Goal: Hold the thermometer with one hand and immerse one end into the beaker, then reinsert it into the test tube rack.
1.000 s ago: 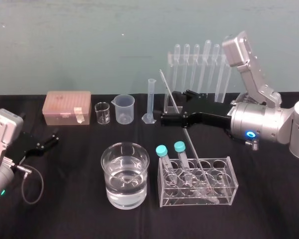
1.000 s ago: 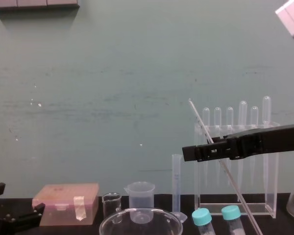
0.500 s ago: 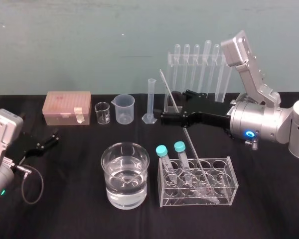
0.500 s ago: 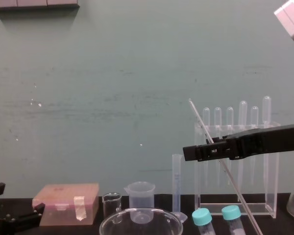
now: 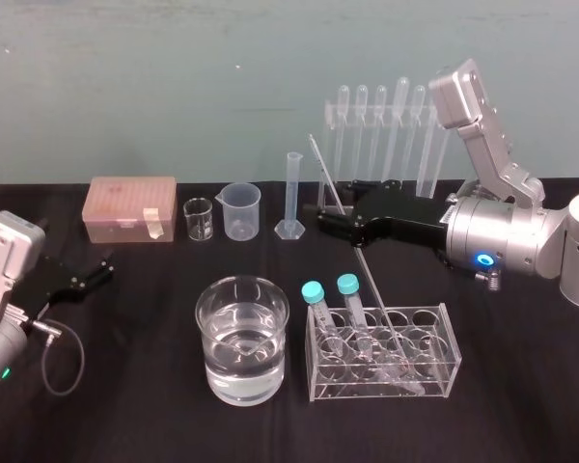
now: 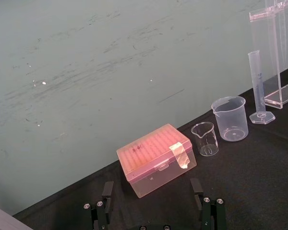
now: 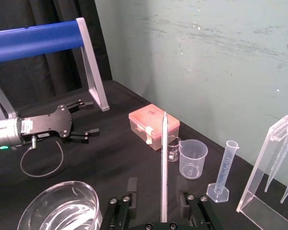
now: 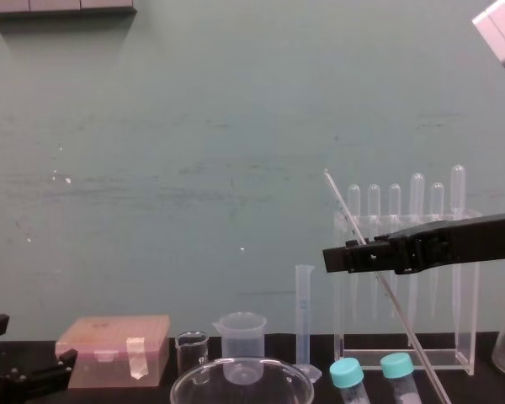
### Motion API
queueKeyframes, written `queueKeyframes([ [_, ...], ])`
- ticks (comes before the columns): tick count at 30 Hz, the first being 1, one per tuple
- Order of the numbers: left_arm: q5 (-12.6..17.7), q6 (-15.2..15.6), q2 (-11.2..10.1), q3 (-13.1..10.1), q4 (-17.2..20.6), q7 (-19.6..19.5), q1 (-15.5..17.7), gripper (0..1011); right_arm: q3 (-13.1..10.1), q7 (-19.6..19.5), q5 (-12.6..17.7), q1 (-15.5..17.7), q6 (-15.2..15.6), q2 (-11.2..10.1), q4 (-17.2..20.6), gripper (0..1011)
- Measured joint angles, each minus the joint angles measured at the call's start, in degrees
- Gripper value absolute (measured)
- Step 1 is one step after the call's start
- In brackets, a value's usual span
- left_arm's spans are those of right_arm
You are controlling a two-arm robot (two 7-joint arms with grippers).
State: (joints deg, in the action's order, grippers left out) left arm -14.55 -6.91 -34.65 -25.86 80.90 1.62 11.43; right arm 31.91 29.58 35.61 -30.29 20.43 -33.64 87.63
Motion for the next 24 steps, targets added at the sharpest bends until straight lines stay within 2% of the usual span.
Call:
queueKeyframes([
  [1, 0.0, 0.0, 0.0, 0.0, 0.0, 0.0, 0.0, 1008, 0.0, 0.0, 0.0, 0.0, 0.0, 0.0, 0.0, 509],
  [2, 0.0, 0.0, 0.0, 0.0, 0.0, 0.0, 0.0, 1008, 0.0, 0.0, 0.0, 0.0, 0.0, 0.0, 0.0, 509],
  [3, 0.0, 0.0, 0.0, 0.0, 0.0, 0.0, 0.0, 1008, 0.0, 0.0, 0.0, 0.0, 0.0, 0.0, 0.0, 446],
  [8, 0.0, 0.0, 0.0, 0.0, 0.0, 0.0, 0.0, 1008, -0.1, 0.0, 0.1, 0.0, 0.0, 0.0, 0.0, 283],
  [9, 0.0, 0.0, 0.0, 0.0, 0.0, 0.0, 0.0, 1008, -0.1, 0.0, 0.1, 0.1, 0.0, 0.0, 0.0, 225],
  [10, 0.0, 0.0, 0.0, 0.0, 0.0, 0.0, 0.0, 1008, -0.1, 0.1, 0.1, 0.1, 0.0, 0.0, 0.0, 225],
  [15, 0.0, 0.0, 0.0, 0.0, 0.0, 0.0, 0.0, 1008, -0.1, 0.1, 0.1, 0.1, 0.0, 0.0, 0.0, 66],
  [21, 0.0, 0.0, 0.0, 0.0, 0.0, 0.0, 0.0, 1008, -0.2, 0.0, 0.1, 0.3, -0.4, -0.1, 0.1, 57],
  [24, 0.0, 0.0, 0.0, 0.0, 0.0, 0.0, 0.0, 1008, -0.7, -0.6, 0.0, 1.4, -2.4, -0.2, 0.6, 56],
])
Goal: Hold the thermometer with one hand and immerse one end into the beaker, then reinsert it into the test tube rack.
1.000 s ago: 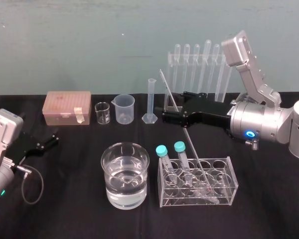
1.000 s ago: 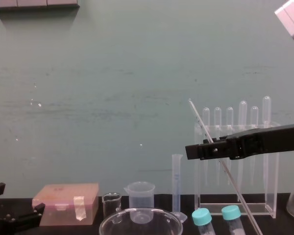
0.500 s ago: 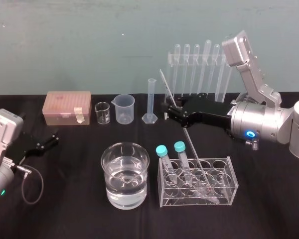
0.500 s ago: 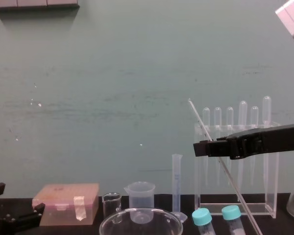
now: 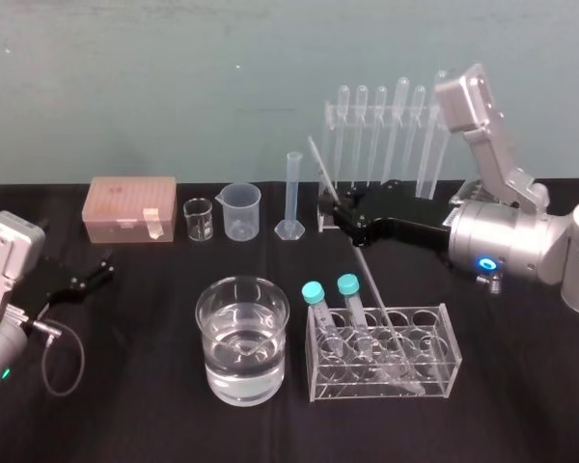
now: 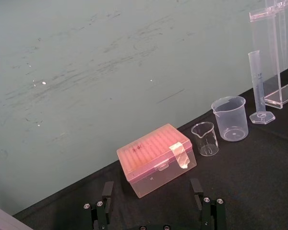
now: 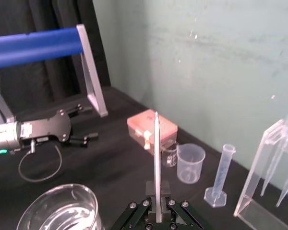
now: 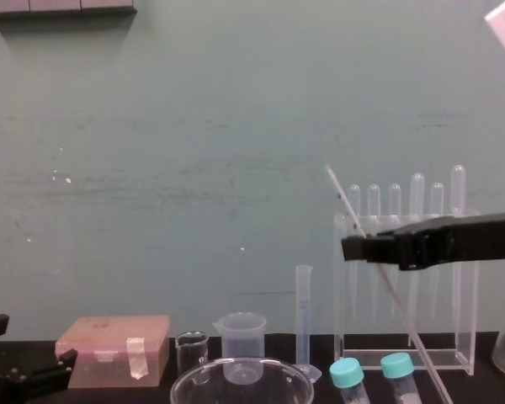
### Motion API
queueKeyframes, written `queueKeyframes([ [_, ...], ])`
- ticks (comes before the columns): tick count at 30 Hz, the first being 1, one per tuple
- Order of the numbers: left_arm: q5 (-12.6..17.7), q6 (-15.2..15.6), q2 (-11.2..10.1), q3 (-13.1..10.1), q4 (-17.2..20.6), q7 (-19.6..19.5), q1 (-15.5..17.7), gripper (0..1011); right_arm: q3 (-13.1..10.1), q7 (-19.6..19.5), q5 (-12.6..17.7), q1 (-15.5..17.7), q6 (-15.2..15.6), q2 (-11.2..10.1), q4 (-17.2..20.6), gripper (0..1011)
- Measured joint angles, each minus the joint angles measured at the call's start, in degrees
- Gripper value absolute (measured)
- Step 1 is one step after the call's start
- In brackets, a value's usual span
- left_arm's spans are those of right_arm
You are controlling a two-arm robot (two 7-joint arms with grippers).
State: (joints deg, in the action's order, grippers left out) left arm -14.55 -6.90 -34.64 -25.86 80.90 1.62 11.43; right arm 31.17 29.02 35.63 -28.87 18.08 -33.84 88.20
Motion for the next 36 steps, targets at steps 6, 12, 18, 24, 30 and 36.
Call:
queueKeyframes([
  [6, 0.0, 0.0, 0.0, 0.0, 0.0, 0.0, 0.0, 1008, -2.4, -0.1, 0.1, 3.0, -7.1, -0.1, 1.0, 56],
  [12, 0.0, 0.0, 0.0, 0.0, 0.0, 0.0, 0.0, 1008, -7.0, 2.0, 3.1, 7.9, -16.2, -0.1, 3.2, 56],
  [18, 0.0, 0.0, 0.0, 0.0, 0.0, 0.0, 0.0, 1008, -11.3, 3.3, 6.7, 13.0, -22.0, 0.1, 4.7, 56],
  [24, 0.0, 0.0, 0.0, 0.0, 0.0, 0.0, 0.0, 1008, -13.7, 4.1, 8.5, 14.3, -23.2, -0.2, 6.1, 56],
  [30, 0.0, 0.0, 0.0, 0.0, 0.0, 0.0, 0.0, 1008, -14.7, 6.2, 11.6, 10.3, -21.6, -0.1, 6.9, 56],
  [36, 0.0, 0.0, 0.0, 0.0, 0.0, 0.0, 0.0, 1008, -12.3, 8.4, 12.5, 2.0, -20.4, 2.2, 4.8, 56],
])
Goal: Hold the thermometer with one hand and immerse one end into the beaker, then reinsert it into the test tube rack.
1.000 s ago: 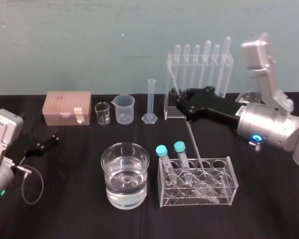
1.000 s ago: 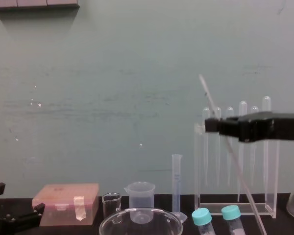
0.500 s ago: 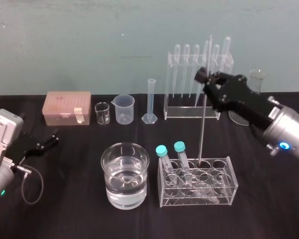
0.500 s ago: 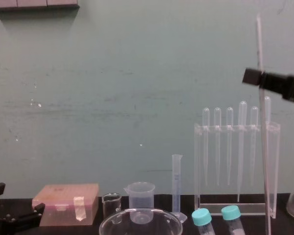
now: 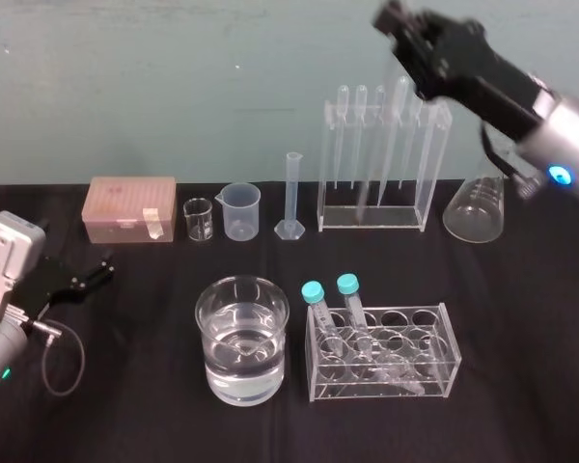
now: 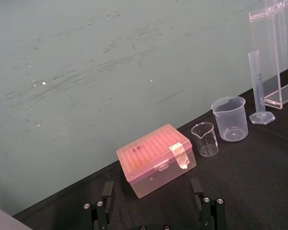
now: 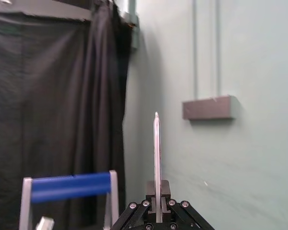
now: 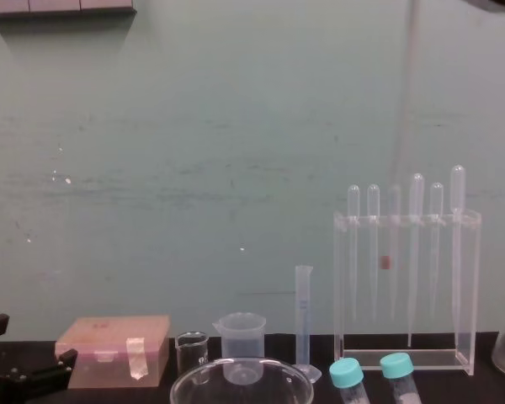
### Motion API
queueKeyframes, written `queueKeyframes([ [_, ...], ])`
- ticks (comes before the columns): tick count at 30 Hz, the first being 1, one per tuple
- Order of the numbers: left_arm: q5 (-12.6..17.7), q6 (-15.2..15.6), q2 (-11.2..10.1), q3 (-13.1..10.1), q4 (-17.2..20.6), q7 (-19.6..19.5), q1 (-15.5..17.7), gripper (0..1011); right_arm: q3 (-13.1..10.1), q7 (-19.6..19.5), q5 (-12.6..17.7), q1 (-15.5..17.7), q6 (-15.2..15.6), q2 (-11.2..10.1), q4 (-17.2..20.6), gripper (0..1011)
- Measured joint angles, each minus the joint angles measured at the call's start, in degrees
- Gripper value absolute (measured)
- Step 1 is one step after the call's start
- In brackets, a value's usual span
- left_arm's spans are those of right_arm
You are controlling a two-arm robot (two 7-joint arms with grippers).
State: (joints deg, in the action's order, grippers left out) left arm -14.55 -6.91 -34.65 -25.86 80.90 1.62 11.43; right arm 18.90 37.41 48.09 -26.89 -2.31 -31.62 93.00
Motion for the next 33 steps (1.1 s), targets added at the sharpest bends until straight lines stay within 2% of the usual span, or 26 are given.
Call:
queueKeyframes([
  [1, 0.0, 0.0, 0.0, 0.0, 0.0, 0.0, 0.0, 1008, 1.3, 0.6, 0.0, -2.0, 0.2, 1.2, -1.1, 56],
  [3, 0.0, 0.0, 0.0, 0.0, 0.0, 0.0, 0.0, 1008, 2.6, 1.1, 0.1, -3.7, 0.3, 2.4, -2.0, 56],
  [4, 0.0, 0.0, 0.0, 0.0, 0.0, 0.0, 0.0, 1008, 4.1, 2.0, 0.3, -5.2, 0.5, 3.7, -3.0, 56],
  [7, 0.0, 0.0, 0.0, 0.0, 0.0, 0.0, 0.0, 1008, 7.1, 3.9, 1.0, -7.5, 1.1, 6.3, -4.6, 56],
  [8, 0.0, 0.0, 0.0, 0.0, 0.0, 0.0, 0.0, 1008, 7.1, 3.9, 1.0, -7.5, 1.1, 6.3, -4.6, 56],
  [11, 0.0, 0.0, 0.0, 0.0, 0.0, 0.0, 0.0, 1008, 10.4, 6.2, 1.6, -8.9, 1.8, 8.3, -6.3, 56],
  [12, 0.0, 0.0, 0.0, 0.0, 0.0, 0.0, 0.0, 1008, 10.4, 6.2, 1.6, -8.9, 1.8, 8.3, -6.3, 56],
  [17, 0.0, 0.0, 0.0, 0.0, 0.0, 0.0, 0.0, 1008, 14.9, 8.9, 1.4, -9.9, 2.6, 9.6, -9.8, 56],
  [21, 0.0, 0.0, 0.0, 0.0, 0.0, 0.0, 0.0, 1008, 16.5, 9.3, 0.8, -10.0, 2.6, 9.9, -11.8, 56],
  [24, 0.0, 0.0, 0.0, 0.0, 0.0, 0.0, 0.0, 1008, 18.3, 9.8, -0.7, -9.7, 1.3, 10.1, -14.4, 56],
  [33, 0.0, 0.0, 0.0, 0.0, 0.0, 0.0, 0.0, 1008, 20.1, 10.9, -3.2, -8.1, -0.8, 10.4, -17.7, 56],
])
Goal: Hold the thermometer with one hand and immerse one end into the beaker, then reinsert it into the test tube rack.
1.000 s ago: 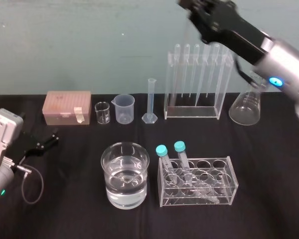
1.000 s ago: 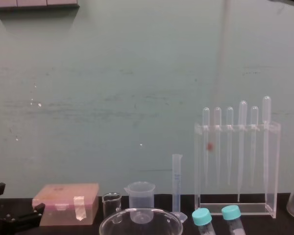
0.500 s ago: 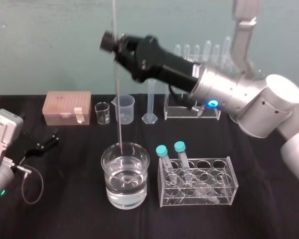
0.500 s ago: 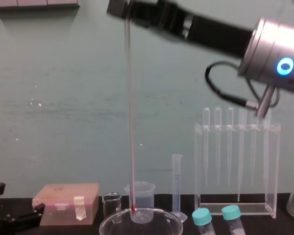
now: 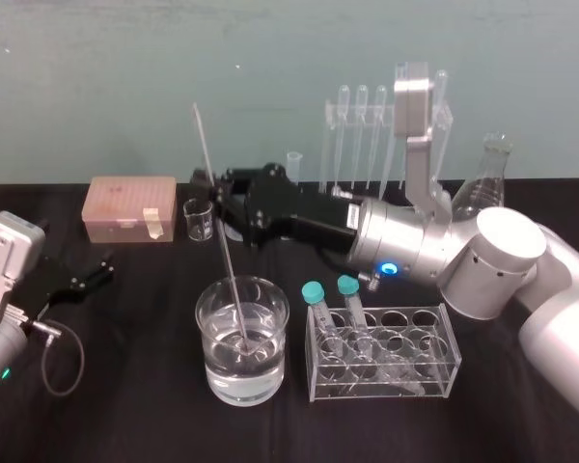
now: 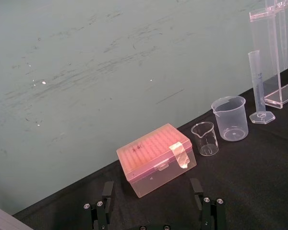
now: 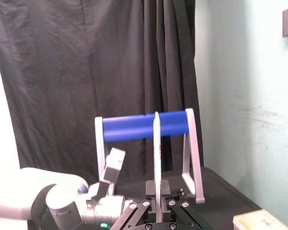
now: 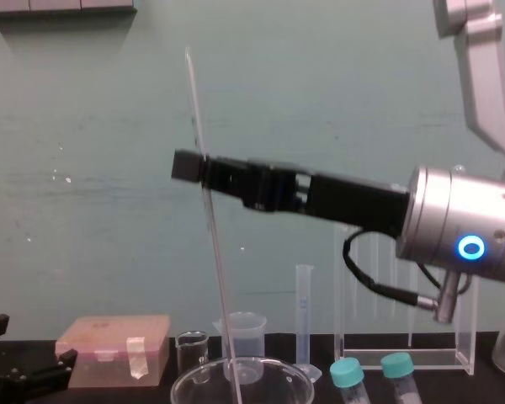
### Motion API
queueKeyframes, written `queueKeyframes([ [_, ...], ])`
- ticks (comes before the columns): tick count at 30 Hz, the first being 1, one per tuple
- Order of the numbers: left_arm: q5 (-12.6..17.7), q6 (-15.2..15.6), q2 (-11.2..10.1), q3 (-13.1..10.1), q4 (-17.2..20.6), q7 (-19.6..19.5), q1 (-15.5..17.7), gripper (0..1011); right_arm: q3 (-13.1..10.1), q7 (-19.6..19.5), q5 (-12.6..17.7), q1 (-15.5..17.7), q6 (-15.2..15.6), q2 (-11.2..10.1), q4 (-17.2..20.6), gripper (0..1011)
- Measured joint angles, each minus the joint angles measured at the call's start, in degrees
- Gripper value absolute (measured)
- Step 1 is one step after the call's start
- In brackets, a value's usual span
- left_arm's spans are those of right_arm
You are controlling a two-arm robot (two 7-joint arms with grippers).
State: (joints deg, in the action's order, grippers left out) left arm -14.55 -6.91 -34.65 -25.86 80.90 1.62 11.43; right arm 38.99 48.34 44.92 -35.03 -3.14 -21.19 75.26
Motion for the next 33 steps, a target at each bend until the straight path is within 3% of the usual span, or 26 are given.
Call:
queueKeyframes([
  [9, 0.0, 0.0, 0.0, 0.0, 0.0, 0.0, 0.0, 1008, -0.1, 0.2, -0.8, 1.3, -0.3, 0.1, -1.5, 56],
  [33, 0.0, 0.0, 0.0, 0.0, 0.0, 0.0, 0.0, 1008, -1.0, 0.1, -1.3, 2.1, -0.3, 0.5, -1.2, 56],
])
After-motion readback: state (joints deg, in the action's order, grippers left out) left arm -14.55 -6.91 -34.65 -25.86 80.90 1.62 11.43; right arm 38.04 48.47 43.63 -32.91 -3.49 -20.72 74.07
